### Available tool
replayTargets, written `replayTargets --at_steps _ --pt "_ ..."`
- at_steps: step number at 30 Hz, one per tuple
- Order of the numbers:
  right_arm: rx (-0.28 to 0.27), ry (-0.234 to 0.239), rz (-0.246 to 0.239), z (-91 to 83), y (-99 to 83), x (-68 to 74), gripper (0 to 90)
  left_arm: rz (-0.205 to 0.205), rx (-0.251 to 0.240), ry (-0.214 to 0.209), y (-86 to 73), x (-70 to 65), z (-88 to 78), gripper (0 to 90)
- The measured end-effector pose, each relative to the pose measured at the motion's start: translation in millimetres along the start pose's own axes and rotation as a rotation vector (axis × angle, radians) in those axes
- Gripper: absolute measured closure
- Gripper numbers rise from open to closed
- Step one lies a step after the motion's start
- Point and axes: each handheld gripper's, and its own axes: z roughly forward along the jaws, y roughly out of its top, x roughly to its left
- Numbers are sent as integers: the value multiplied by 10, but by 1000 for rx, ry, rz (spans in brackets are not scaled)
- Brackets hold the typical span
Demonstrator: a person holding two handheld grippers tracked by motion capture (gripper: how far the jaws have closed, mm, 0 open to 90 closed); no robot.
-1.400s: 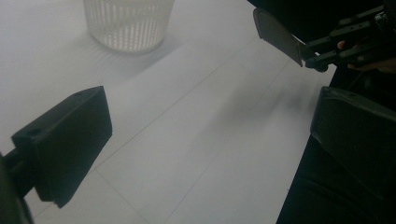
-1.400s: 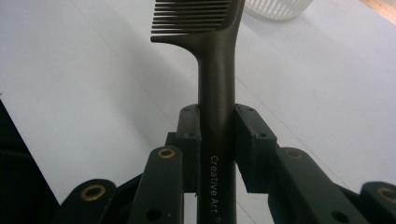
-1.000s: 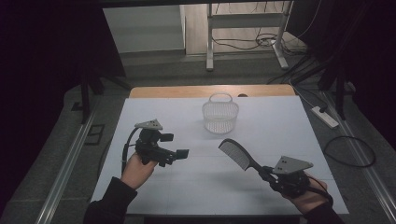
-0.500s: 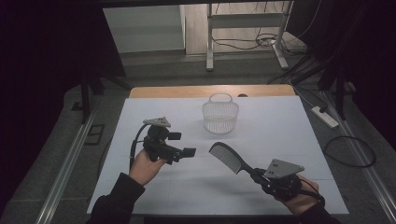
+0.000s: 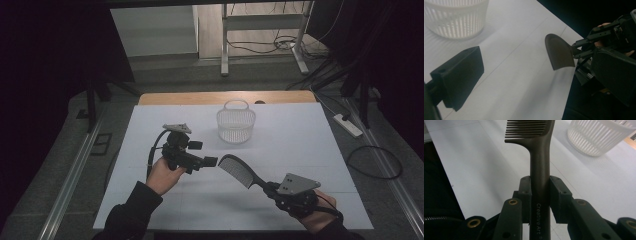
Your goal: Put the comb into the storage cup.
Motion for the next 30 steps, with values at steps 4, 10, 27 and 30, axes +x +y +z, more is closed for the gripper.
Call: replayTargets --at_steps 4,10,27,30 --pt "-12 4 -9 8 19 34 721 -6 8 -19 29 0 54 0" --pt "-31 6 -18 12 42 74 721 -24 7 -54 54 4 111 0" --pt "-69 17 -50 14 80 160 721 -55 52 -116 47 6 297 0" --pt "-75 15 -58 17 84 177 721 -60 62 -123 53 -10 325 0"
